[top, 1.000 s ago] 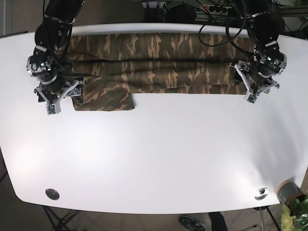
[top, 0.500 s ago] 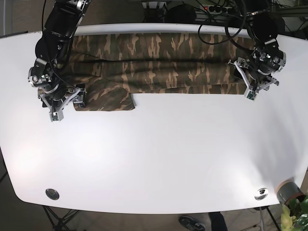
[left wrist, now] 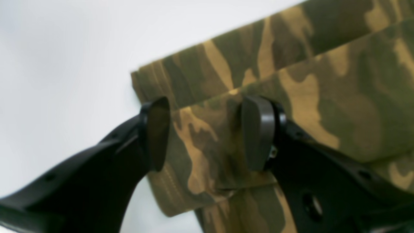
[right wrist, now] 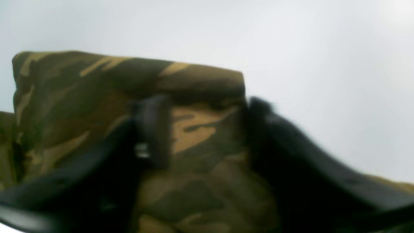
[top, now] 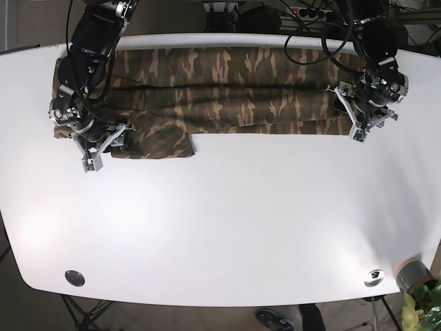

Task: Fold the T-shirt properly
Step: 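Release and regrasp the folded edge with both grippers, then pull the folded strip toward the table center with both grippers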

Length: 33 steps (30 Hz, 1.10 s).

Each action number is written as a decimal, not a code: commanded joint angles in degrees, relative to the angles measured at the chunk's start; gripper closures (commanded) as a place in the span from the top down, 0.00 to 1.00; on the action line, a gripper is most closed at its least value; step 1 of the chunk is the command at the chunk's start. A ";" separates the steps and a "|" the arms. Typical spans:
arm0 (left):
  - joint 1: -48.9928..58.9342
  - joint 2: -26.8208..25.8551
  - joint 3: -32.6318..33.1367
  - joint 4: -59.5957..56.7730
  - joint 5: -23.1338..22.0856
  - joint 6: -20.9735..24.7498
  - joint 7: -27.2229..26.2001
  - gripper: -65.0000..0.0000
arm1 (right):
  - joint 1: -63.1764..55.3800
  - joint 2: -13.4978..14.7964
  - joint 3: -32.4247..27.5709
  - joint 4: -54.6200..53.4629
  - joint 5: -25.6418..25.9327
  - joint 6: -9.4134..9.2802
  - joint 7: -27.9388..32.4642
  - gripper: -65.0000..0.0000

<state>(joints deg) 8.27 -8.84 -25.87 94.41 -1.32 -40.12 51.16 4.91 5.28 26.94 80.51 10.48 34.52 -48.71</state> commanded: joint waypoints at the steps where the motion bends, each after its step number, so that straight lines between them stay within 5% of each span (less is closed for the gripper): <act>1: -1.11 -0.70 -0.20 -1.18 -0.39 0.12 -1.53 0.49 | 0.85 -0.75 0.01 0.85 0.64 0.16 0.49 0.25; 4: -1.20 -0.70 -0.20 -3.38 -0.30 0.12 -3.90 0.49 | 0.94 -0.75 0.01 0.85 0.55 0.16 0.49 0.02; 10: -1.20 -0.61 -0.11 -5.93 -0.30 0.12 -5.22 0.49 | 0.76 -0.93 0.01 3.14 0.64 0.16 0.40 0.03; 23: -1.37 -0.79 -0.11 -5.93 -0.30 0.12 -5.22 0.49 | -9.96 -2.86 0.62 26.44 3.54 -0.37 -3.73 0.03; 33: -1.37 -0.96 -0.11 -6.02 -0.13 0.12 -5.22 0.49 | -17.79 -8.05 9.94 35.05 4.24 -0.02 -6.28 0.03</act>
<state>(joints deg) 6.81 -9.43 -26.11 88.36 -3.22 -39.94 44.10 -12.78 -2.92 35.42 114.13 14.02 34.09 -54.89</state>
